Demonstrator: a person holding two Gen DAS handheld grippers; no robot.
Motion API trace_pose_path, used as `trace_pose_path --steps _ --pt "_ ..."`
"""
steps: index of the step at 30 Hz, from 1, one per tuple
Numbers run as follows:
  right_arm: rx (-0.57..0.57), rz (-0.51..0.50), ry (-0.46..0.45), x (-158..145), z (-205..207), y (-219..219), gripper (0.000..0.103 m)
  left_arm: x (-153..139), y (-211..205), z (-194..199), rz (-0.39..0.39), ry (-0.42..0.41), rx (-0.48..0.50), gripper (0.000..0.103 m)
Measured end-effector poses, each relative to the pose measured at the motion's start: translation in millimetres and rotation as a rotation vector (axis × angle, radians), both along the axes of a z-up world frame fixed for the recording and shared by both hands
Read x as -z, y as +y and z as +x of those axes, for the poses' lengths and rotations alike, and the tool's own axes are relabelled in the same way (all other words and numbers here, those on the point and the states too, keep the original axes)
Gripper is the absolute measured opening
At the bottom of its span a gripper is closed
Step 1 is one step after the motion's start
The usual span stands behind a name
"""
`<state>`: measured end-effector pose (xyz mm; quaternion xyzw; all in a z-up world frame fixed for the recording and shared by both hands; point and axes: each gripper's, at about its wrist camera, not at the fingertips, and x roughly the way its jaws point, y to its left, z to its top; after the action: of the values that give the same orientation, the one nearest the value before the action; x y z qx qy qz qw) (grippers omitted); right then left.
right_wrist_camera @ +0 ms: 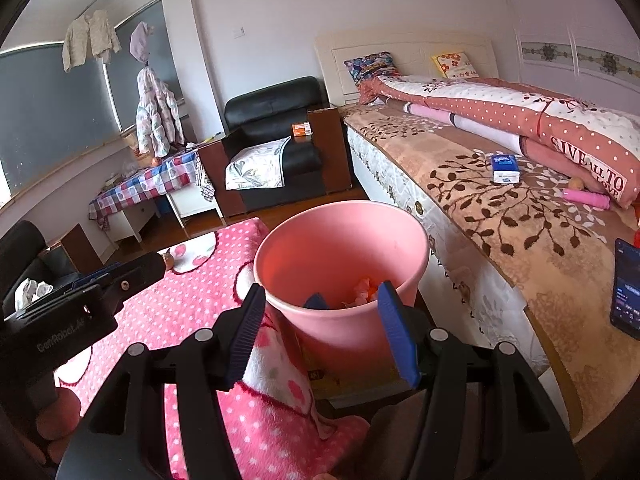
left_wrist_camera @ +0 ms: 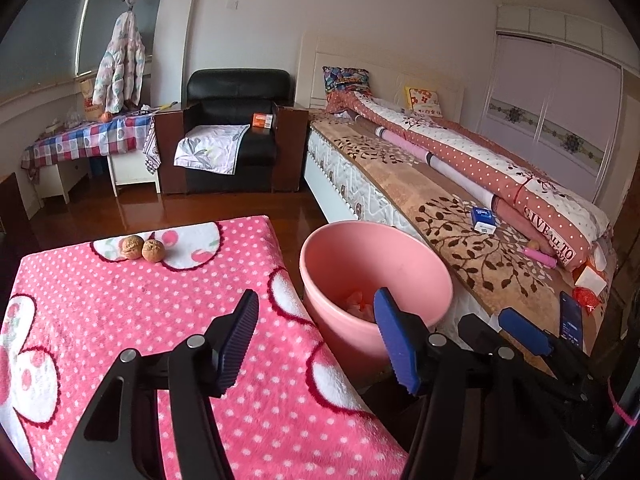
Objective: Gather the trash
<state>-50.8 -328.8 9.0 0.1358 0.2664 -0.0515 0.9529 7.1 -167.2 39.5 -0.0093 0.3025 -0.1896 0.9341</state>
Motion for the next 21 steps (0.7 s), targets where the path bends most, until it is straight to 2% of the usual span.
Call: trace_pose_path --steps 21 --pt "0.011 0.006 0.012 2.0 -3.5 0.2 0.059 1.0 6.0 -6.4 -0.001 0.000 -0.006 0.058"
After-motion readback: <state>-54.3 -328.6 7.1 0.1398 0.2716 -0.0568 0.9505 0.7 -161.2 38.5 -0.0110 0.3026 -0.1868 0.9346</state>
